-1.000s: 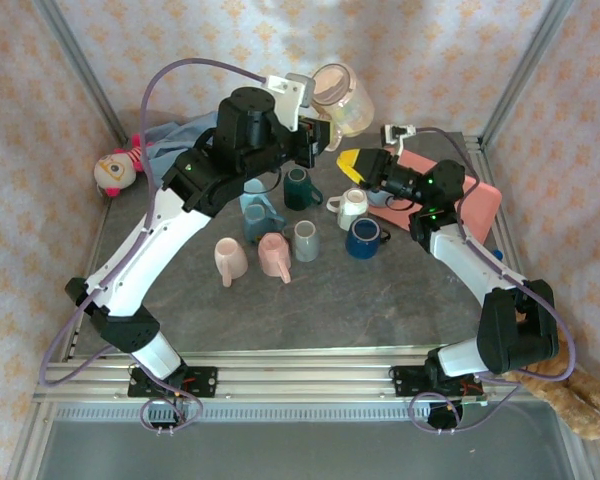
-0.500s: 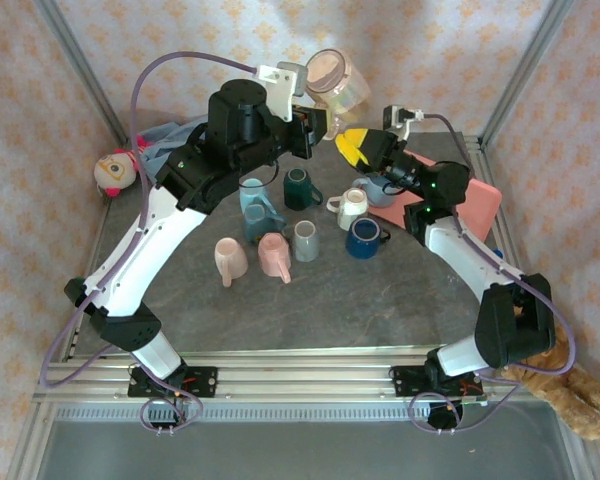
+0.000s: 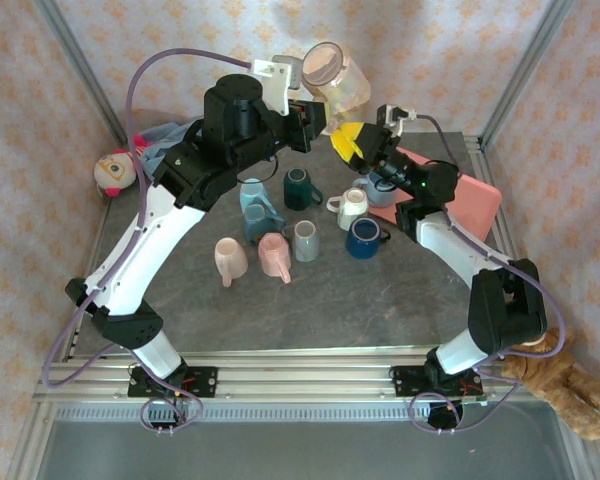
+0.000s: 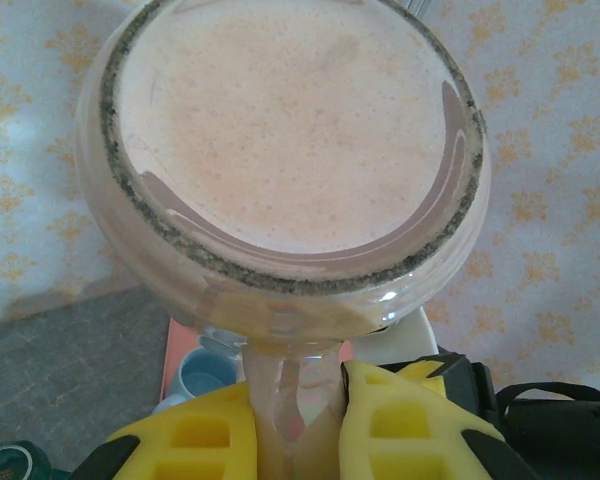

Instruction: Turn the mug right side up

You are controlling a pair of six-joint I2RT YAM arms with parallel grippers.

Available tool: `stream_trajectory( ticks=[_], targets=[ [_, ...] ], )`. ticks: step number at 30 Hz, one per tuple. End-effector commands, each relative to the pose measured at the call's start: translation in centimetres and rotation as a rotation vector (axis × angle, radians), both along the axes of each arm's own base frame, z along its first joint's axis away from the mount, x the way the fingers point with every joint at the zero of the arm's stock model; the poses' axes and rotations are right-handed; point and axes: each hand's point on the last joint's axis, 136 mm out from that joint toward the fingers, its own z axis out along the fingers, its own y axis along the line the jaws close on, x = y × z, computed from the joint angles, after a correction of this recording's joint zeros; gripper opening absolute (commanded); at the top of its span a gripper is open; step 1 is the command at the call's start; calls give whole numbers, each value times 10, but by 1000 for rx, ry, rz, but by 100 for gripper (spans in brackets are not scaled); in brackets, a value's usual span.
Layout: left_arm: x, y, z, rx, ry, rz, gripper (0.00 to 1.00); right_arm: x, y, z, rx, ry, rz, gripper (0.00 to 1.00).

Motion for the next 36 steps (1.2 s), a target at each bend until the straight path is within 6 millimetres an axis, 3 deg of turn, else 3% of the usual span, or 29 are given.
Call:
stream_trajectory(
  ticks=[1,20,36],
  targets=[
    [-13,10,76,-176,-184,-12,0,-20,-1,34,58,-127,15,56],
    [-18,7,83,-257,-167,-45,0,-15,8,57,158,-139,3,48],
    [-25,22,58,-219,-148,0,0,-4,2,66,197,-125,-57,32]
  ],
)
